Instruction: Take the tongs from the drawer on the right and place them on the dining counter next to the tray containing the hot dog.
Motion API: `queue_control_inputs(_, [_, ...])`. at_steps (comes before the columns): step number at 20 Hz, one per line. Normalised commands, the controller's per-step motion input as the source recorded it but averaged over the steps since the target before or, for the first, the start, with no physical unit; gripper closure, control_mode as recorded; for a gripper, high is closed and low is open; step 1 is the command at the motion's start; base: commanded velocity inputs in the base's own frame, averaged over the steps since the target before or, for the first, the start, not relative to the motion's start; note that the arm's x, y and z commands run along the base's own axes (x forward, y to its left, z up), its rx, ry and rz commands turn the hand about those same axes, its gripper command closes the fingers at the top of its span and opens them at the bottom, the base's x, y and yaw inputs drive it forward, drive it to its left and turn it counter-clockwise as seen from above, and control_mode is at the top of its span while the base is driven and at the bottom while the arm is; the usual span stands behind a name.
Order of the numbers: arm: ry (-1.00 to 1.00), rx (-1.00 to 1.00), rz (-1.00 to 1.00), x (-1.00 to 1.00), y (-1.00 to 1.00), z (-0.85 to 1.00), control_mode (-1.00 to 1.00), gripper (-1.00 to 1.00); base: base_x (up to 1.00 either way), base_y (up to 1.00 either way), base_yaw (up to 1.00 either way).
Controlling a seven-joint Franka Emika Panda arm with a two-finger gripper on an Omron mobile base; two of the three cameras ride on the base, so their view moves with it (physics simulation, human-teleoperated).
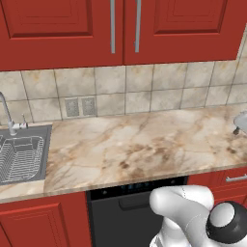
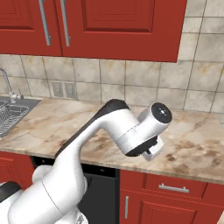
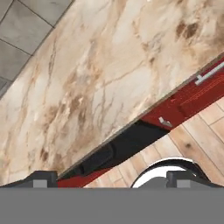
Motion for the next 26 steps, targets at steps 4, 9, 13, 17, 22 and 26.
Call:
queue_control_inputs(4, [-0.13,0.12,-0.29,-0.61,-1.00,-0.58,-1.00,-1.00,0.00,0.00,0.00])
queue_control_inputs(9, [-0.11,0.13,-0.30,-0.48,-1.00,-0.73,-1.00,-1.00,0.00,0.00,0.00])
queue_control_inputs(13, [-0.21,0.20,-0.31,-0.14,-0.77,-0.76,-1.00,-1.00,0.00,0.00,0.00])
queue_control_inputs(17, [-0.22,0.22,-0.32,0.00,-0.53,-0.76,-1.00,-1.00,0.00,0.00,0.00])
queue_control_inputs(22, [-0.20,0.18,-0.14,0.04,-0.31,-0.52,-1.00,-1.00,0.00,0.00,0.00])
queue_control_inputs(26, [-0.14,0.13,-0.02,0.08,-0.01,-0.43,-1.00,-1.00,0.00,0.00,0.00])
